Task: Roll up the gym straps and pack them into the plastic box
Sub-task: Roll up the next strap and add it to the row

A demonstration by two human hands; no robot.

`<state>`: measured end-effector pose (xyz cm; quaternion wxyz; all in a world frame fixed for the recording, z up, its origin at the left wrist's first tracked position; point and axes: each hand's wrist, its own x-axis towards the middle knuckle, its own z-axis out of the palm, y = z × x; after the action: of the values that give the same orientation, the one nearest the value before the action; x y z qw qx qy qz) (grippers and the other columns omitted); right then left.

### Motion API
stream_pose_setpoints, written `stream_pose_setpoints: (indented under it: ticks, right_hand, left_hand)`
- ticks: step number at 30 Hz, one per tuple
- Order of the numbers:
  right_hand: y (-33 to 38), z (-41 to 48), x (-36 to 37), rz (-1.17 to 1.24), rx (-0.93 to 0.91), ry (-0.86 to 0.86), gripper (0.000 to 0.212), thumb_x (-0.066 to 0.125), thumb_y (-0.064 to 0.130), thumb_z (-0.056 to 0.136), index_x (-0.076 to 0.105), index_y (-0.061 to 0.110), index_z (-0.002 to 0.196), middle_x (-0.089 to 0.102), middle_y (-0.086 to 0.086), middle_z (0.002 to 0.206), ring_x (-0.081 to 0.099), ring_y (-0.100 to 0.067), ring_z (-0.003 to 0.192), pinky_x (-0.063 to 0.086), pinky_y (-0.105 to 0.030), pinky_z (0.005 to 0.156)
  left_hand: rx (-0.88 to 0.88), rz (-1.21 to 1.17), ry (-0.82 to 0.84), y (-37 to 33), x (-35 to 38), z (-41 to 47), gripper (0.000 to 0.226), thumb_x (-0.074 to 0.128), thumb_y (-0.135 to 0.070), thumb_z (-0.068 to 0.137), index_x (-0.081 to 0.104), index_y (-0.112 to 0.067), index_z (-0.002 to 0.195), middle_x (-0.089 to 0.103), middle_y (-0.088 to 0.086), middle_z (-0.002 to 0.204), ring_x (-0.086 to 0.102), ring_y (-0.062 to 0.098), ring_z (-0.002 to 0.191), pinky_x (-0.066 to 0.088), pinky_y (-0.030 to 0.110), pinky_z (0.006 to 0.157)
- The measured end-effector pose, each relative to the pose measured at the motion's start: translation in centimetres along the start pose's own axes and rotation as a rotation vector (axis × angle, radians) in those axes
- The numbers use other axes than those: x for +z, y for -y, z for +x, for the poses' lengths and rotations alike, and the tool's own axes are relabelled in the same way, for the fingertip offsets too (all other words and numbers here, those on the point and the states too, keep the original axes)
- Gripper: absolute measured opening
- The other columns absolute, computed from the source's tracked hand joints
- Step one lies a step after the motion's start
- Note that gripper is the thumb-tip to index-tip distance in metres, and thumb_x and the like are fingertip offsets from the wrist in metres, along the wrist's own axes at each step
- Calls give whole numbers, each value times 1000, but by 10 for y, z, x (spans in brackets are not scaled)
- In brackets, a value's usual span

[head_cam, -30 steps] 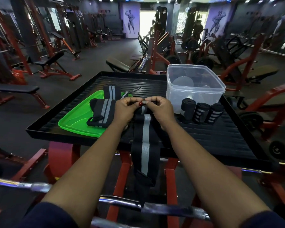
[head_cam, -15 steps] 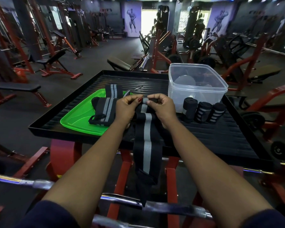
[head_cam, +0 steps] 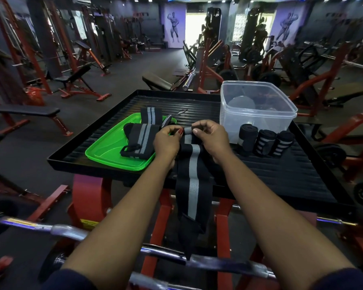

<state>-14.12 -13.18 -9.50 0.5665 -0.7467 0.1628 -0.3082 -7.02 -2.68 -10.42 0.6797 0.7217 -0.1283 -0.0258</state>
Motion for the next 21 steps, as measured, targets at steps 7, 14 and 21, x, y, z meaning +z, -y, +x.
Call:
stream_pose_setpoints:
  ticks: [7, 14, 21]
  right_hand:
    - [8, -11, -9, 107, 104, -29, 4, 70, 15, 87, 73, 18, 87, 71, 7, 81, 60, 4, 69, 45, -13, 63]
    - [2, -39, -20, 173, 77, -153, 14, 71, 10, 84, 73, 23, 81, 75, -3, 87, 70, -17, 88, 56, -30, 83]
    - [0, -54, -20, 234, 71, -137, 31, 72, 5, 84, 66, 18, 111, 72, 0, 99, 67, -8, 88, 55, -22, 83]
  left_hand:
    - [-18, -194, 90, -9, -5, -19, 16, 64, -3, 87, 71, -16, 87, 70, -2, 82, 65, 4, 74, 53, 18, 69]
    - [-100, -374, 257, -12, 0, -43, 15, 64, 3, 83, 69, -11, 88, 69, 10, 93, 63, 23, 91, 51, 37, 90]
    - [-61, -363, 288, -11, -6, -49, 22, 64, 8, 82, 69, -10, 95, 73, 1, 74, 68, 9, 69, 57, 24, 70]
